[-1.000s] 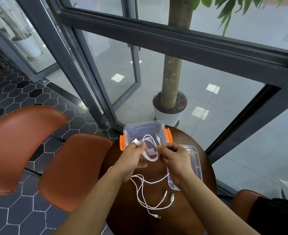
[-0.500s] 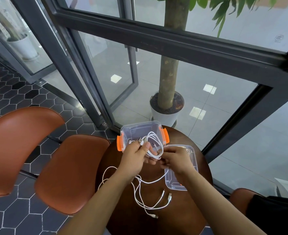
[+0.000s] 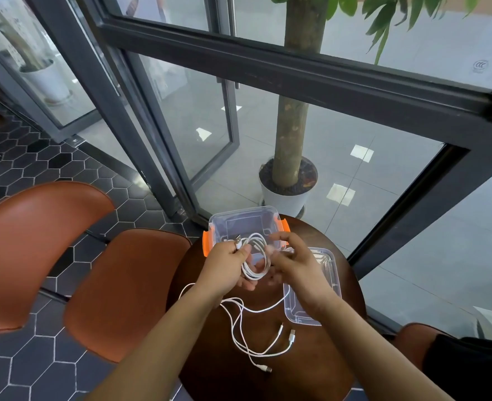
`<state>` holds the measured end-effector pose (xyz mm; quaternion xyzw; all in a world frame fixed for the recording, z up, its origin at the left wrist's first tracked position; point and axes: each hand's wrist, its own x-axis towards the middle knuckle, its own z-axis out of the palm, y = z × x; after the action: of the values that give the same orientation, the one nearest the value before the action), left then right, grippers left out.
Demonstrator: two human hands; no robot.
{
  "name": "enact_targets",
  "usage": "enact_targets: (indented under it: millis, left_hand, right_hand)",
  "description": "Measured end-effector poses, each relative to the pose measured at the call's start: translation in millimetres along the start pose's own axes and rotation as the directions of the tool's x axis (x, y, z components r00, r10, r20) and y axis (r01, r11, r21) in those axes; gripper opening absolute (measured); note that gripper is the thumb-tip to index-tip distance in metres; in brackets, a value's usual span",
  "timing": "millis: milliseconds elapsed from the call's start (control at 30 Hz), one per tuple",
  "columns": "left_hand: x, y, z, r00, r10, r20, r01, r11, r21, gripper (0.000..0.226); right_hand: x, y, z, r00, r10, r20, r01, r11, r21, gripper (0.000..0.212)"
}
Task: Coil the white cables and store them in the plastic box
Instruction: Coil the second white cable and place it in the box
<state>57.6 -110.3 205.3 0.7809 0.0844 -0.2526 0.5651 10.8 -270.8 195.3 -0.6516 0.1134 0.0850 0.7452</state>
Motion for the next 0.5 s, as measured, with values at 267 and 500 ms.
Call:
enact_targets:
  millis: [267, 500]
  left_hand:
    - [-1.8, 2.7, 3.7, 0.999, 0.039, -0.001, -0.039, 0.997, 0.074, 0.025]
    - [-5.9, -4.2, 7.8, 1.0, 0.002, 0.031, 0.002, 0.987, -0.158, 0.019]
  right_hand:
    - [9.7, 10.7, 5.3, 0.994, -0.06, -0.088, 0.033, 0.959, -0.283, 0.028]
    - [11.8, 1.2, -5.4, 0.999, -0.012, 0.03, 0.016, 0.987, -0.157, 0.032]
